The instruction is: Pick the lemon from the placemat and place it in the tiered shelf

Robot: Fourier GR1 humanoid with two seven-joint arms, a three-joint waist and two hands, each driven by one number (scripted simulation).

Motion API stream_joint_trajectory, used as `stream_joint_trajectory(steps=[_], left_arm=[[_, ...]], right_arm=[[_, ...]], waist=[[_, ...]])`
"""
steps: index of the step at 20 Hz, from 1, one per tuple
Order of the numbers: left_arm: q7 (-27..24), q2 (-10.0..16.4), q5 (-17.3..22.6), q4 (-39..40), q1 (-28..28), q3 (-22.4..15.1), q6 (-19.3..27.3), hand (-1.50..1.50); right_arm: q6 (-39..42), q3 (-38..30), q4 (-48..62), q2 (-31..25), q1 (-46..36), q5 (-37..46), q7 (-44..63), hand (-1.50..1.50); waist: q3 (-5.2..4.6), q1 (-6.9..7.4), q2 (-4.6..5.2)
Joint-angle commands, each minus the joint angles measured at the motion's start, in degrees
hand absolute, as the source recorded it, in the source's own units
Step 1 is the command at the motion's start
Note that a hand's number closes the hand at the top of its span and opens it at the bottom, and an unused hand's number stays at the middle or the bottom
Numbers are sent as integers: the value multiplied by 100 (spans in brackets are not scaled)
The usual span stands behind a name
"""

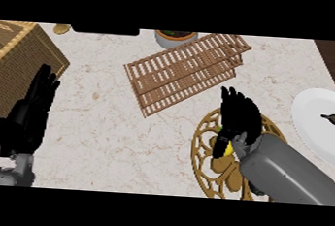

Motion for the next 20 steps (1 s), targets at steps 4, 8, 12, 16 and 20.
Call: stream_joint_trajectory(steps=[4, 8, 12, 16, 20], left_arm=[[-84, -161, -31, 192, -180, 105, -91, 0], [-80, -250, -265, -152, 215, -66, 17, 0], [-95, -227, -157, 231, -48, 255, -181, 0], [171, -378, -358, -523, 348, 62, -109, 0], [-246, -564, -468, 170, 89, 240, -254, 0]], right_arm=[[174, -229, 472, 448, 149, 424, 652, -150], [326, -235, -50, 327, 624, 568, 812, -150], [-67, -459, 503, 444, 913, 1061, -84, -150], [369, -644, -47, 564, 1151, 1303, 105, -150], [155, -951, 497, 686, 1381, 1660, -733, -150]], waist=[[2, 5, 22], [3, -19, 0], [5, 0, 21], [5, 10, 7], [5, -4, 20]])
